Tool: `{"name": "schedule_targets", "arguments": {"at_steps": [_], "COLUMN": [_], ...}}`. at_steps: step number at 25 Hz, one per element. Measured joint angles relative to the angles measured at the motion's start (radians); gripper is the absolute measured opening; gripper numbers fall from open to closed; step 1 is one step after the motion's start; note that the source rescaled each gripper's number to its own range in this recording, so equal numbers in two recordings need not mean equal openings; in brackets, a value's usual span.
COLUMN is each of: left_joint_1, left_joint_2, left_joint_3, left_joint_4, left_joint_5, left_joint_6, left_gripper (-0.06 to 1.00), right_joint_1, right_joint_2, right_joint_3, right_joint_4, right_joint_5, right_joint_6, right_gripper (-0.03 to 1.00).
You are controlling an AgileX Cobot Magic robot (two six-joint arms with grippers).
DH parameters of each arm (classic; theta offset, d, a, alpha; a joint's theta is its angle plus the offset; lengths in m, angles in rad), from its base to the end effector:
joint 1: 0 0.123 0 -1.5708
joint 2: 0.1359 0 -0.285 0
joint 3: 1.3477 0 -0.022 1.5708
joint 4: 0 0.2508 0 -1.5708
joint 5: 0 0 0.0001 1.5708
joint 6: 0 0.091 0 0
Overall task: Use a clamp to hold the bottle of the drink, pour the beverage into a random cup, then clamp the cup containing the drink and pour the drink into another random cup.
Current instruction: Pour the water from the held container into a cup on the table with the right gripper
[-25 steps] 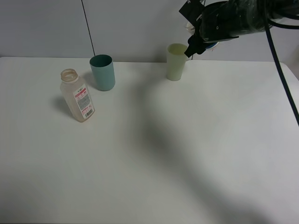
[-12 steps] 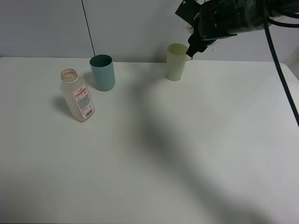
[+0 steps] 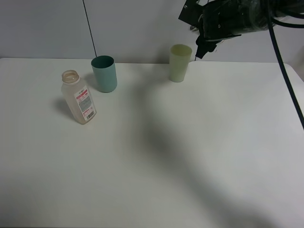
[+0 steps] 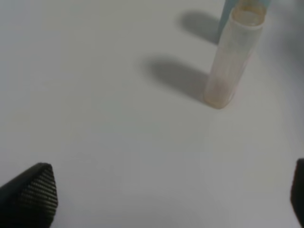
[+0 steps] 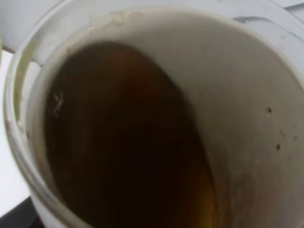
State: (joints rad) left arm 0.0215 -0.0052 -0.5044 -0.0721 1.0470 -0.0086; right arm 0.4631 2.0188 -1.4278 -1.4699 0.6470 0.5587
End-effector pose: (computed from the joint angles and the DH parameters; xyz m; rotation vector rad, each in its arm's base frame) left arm -0.0056 -0.0058 0.2798 -0.0273 2.0196 -0.0778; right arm 0.4254 0.1513 0.2191 -1.0299 1.9018 -0.9347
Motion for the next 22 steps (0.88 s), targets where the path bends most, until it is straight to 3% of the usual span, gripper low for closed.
{"name": "schedule_targets", "arguments": {"at_steps": [22], "left_joint_1": [0.0], "left_joint_2": [0.0], "left_joint_3": [0.0], "left_joint_4": [0.0], "left_joint_5": [0.0], "left_joint_6": [0.0], "left_gripper": [1.0], "right_joint_1": [0.0], "right_joint_2": [0.0], "right_joint_3": [0.0], "right_joint_4": [-0.088], "right_joint_5": [0.025], "right_joint_6": [-0.071], "right_gripper": [0.05]}}
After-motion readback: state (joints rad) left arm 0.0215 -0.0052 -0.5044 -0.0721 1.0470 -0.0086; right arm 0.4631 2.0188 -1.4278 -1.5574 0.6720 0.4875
